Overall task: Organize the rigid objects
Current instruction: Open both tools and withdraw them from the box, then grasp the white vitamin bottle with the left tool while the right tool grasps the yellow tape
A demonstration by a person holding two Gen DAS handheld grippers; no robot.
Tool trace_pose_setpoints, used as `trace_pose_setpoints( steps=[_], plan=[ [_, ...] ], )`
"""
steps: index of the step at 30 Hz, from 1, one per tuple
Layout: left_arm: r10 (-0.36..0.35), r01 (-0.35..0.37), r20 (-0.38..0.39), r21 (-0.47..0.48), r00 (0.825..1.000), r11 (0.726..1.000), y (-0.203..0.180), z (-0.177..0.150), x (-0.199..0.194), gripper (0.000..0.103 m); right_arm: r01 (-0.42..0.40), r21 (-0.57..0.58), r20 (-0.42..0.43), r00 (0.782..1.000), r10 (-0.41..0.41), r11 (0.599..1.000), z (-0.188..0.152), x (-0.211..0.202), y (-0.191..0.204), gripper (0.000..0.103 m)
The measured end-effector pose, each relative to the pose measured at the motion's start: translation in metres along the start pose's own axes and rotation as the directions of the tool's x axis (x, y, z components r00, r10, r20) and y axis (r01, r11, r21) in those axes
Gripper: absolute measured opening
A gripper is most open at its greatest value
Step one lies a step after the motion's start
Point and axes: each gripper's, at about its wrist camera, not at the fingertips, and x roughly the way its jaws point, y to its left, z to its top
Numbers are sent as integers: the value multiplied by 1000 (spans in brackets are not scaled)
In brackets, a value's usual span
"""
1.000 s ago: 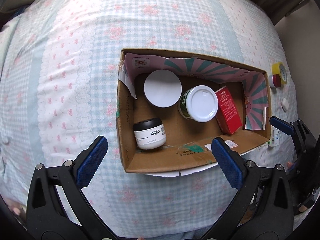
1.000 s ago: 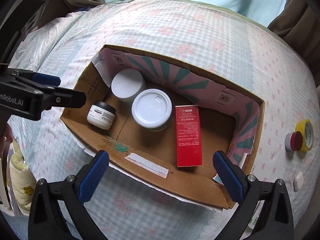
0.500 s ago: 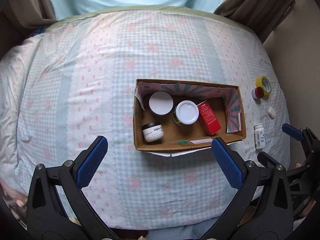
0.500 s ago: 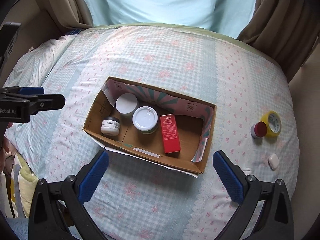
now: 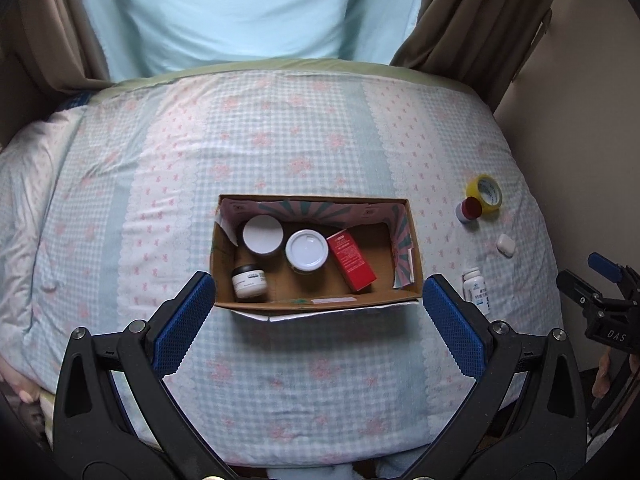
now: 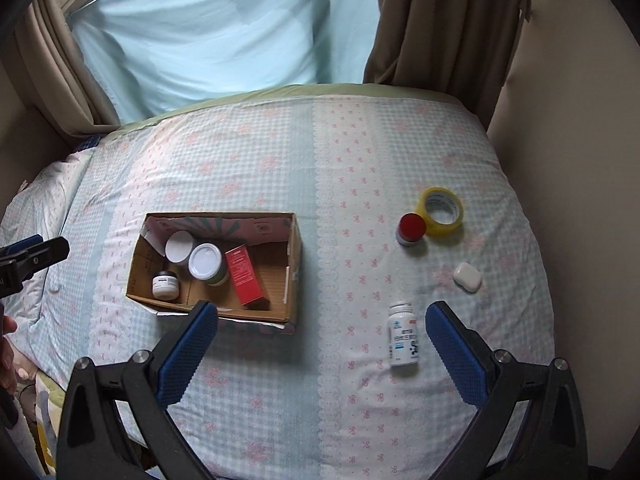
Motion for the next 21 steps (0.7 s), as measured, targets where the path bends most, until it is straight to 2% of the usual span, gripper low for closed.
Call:
trace_pose_setpoints(
  steps=[6, 10, 13, 19, 21],
  plan=[
    [16, -16, -4, -50, 1000, 999, -78, -12, 10, 103, 30, -12, 37, 999, -30, 999, 7, -7, -87, 103],
    [29, -30, -12, -92, 999, 995, -131, -20, 31, 103, 21, -39, 34, 999, -19, 999, 16, 7, -139, 103],
    [31, -37, -54, -106, 998, 994, -164, -28, 53, 103, 18, -71, 19, 1000, -17, 997, 23, 23, -173, 103],
    [34, -47, -125, -103, 992, 994, -218, -41, 99, 103, -14, -109, -13, 1000, 13, 994, 36, 61, -217, 103],
    [28, -43, -154, -99, 988, 994, -234, -58, 121, 103, -44, -123, -13, 999, 43, 991, 41, 78, -227, 103]
  ],
)
